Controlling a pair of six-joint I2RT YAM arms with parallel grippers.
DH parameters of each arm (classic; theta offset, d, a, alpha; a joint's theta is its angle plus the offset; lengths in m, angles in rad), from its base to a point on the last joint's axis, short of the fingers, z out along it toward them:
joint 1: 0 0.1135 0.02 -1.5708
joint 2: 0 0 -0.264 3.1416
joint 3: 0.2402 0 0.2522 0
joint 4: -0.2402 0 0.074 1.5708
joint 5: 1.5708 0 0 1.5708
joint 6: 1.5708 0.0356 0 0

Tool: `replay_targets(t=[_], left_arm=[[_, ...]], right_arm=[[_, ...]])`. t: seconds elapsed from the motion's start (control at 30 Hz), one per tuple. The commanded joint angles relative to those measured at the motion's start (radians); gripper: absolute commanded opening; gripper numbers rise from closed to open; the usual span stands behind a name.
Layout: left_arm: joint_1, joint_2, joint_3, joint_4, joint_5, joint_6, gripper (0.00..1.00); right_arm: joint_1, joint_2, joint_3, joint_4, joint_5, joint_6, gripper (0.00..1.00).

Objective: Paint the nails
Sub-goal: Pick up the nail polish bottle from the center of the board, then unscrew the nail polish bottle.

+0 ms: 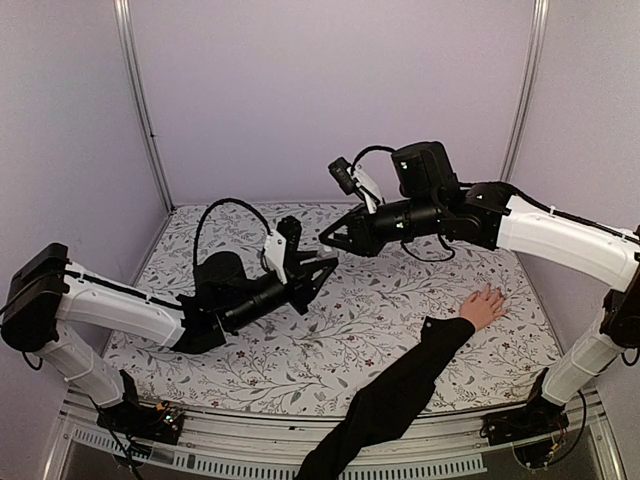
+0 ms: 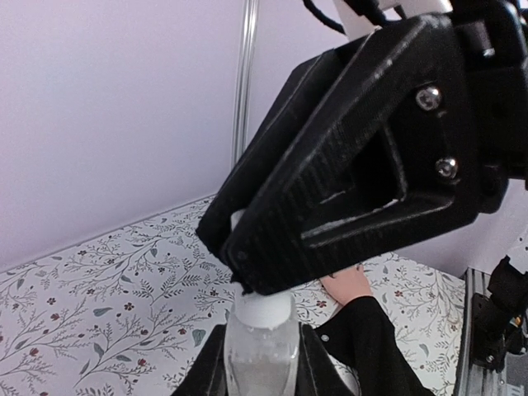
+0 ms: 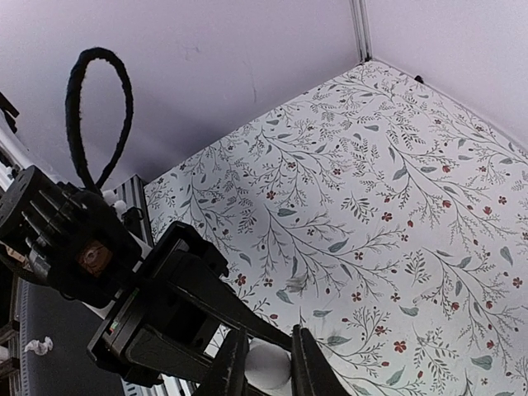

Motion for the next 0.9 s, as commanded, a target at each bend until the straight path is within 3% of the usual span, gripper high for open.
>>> replay_targets(t=[0.0, 0.13, 0.27, 0.63, 0.87], left_arm=[[0.007, 0.008, 0.026, 0.016, -0.010, 0.009, 0.00], [0.017, 0.002, 0.020, 0.022, 0.020, -0.012, 0.00], [0.050, -0.008, -0.003, 0.057, 0.148, -0.032, 0.00], [0.124, -0.016, -0.020, 0.219, 0.686, -0.061, 0.00], [0.125, 0.024, 0.027, 0.285, 0.921, -0.117, 0.00]], right_arm=[[-0.003, 0.014, 0.018, 0.028, -0.020, 0.011, 0.13], [-0.003, 0.013, 0.017, 0.037, -0.051, 0.002, 0.05], [-0.003, 0.005, 0.012, 0.044, -0.105, -0.028, 0.01], [-0.003, -0.023, -0.001, 0.023, -0.261, -0.133, 0.00], [-0.003, -0.037, -0.012, 0.003, -0.388, -0.230, 0.00]])
